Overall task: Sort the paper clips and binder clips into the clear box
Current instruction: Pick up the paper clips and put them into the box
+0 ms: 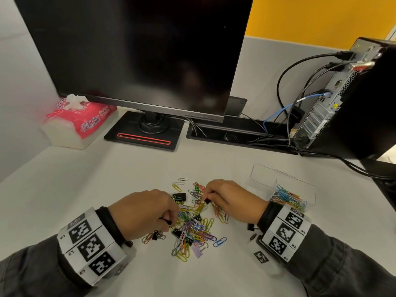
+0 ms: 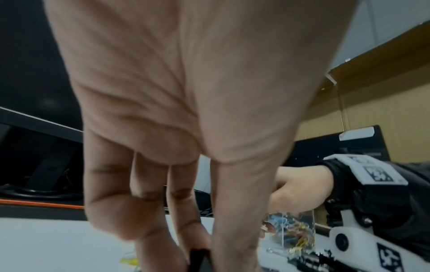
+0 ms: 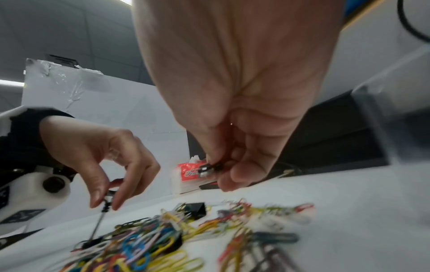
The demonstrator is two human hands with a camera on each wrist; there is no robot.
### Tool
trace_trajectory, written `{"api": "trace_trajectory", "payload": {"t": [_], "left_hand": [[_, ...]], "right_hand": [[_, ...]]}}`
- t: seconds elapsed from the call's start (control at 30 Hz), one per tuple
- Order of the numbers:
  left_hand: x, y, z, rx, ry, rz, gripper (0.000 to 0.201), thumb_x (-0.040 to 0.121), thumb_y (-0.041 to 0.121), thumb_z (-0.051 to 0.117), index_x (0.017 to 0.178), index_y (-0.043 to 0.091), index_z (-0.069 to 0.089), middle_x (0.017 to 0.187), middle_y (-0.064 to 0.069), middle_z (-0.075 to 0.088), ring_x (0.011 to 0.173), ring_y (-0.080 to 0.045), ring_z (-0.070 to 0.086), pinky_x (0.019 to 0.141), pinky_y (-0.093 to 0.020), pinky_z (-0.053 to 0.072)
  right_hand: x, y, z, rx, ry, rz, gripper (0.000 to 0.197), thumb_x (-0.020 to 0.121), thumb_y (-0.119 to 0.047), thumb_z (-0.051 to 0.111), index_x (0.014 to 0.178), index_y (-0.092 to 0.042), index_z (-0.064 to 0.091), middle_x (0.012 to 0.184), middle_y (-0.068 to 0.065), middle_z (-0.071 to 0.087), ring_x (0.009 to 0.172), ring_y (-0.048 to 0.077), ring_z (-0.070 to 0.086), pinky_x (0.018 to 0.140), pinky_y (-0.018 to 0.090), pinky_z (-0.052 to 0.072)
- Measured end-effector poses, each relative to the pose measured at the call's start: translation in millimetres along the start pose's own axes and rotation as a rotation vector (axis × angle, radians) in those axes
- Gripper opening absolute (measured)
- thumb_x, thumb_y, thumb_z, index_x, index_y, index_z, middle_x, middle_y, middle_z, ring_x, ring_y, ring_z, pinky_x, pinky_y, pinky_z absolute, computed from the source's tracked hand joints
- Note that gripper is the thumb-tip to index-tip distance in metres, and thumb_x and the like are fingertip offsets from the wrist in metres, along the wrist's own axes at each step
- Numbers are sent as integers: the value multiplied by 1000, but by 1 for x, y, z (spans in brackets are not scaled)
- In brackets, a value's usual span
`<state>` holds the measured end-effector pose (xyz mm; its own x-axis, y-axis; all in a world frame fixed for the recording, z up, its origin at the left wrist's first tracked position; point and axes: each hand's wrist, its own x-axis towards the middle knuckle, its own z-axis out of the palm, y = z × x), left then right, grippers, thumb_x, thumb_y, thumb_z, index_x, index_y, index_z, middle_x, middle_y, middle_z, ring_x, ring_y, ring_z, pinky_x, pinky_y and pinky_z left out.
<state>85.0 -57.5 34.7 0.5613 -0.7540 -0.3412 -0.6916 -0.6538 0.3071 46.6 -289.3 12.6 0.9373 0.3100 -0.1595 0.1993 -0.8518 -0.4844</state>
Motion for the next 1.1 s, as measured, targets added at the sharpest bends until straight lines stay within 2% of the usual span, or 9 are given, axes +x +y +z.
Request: {"api": "trace_trajectory", "payload": {"t": [0.17, 0.27, 0.33, 0.53, 0.67, 0.77, 0.83, 0.93, 1.1], "left_hand": [[-3, 10, -10, -168, 68, 105, 9, 85, 28, 67, 88, 36, 63, 90, 18, 55, 82, -1, 57, 66, -9, 41], [4, 29, -10, -265, 129, 119, 10, 83, 34, 69, 92, 33, 65, 88, 18, 62, 79, -1, 61, 66, -15, 47], [15, 45, -4, -185, 118, 108, 14, 81, 41, 68, 94, 36, 63, 88, 22, 64, 75, 2, 60, 64, -20, 46], [69, 86, 10, -148, 114, 175, 22, 80, 37, 70, 100, 31, 64, 92, 16, 69, 72, 1, 54, 58, -17, 35], [88, 95, 7, -285, 78, 158, 35, 79, 42, 71, 110, 31, 62, 100, 16, 69, 86, -4, 62, 76, -28, 49], [83, 80, -3, -255, 135, 111, 36, 81, 43, 69, 114, 33, 59, 108, 18, 66, 92, -4, 60, 83, -30, 49], [74, 62, -11, -127, 177, 46, 29, 81, 39, 69, 109, 35, 60, 103, 20, 64, 87, -3, 57, 74, -27, 46], [57, 38, -16, 42, 76, -28, 30, 78, 38, 72, 105, 36, 60, 99, 20, 60, 80, -1, 50, 60, -20, 33], [40, 29, 3, 116, -38, -24, 48, 71, 39, 76, 114, 42, 55, 104, 17, 49, 89, -3, 43, 63, -22, 32]], "right_hand": [[-31, 19, -23, -109, -61, 92, 21, 97, -16, 47, 103, -12, 66, 95, -4, 60, 83, 8, 54, 76, 15, 43], [-52, 29, -28, -176, -104, 130, 19, 94, -15, 53, 104, -17, 70, 92, -9, 59, 71, -2, 51, 65, 3, 38], [-60, 31, -31, -208, -84, 164, 21, 94, -15, 54, 107, -21, 69, 99, -7, 62, 75, -1, 51, 63, 1, 36], [-73, 37, -41, -215, -21, 268, 23, 94, -22, 55, 114, -25, 64, 105, -11, 62, 85, 4, 56, 77, 15, 44], [-79, 37, -37, -208, 3, 281, 22, 91, -29, 58, 112, -28, 63, 95, -16, 64, 83, 3, 60, 78, 19, 49], [-80, 31, -35, -210, 12, 259, 21, 91, -30, 58, 111, -29, 63, 95, -16, 63, 79, 3, 58, 72, 14, 44], [-79, 22, -33, -196, 17, 213, 18, 89, -28, 60, 107, -29, 63, 95, -16, 60, 77, 2, 55, 70, 14, 42], [-66, 5, -26, -160, -21, 113, 13, 86, -26, 64, 98, -27, 66, 89, -15, 57, 69, -2, 49, 66, 15, 41], [-33, -19, 2, -143, -73, -6, 25, 81, -34, 68, 103, -23, 64, 94, -4, 58, 79, 10, 49, 73, 32, 49]]}}
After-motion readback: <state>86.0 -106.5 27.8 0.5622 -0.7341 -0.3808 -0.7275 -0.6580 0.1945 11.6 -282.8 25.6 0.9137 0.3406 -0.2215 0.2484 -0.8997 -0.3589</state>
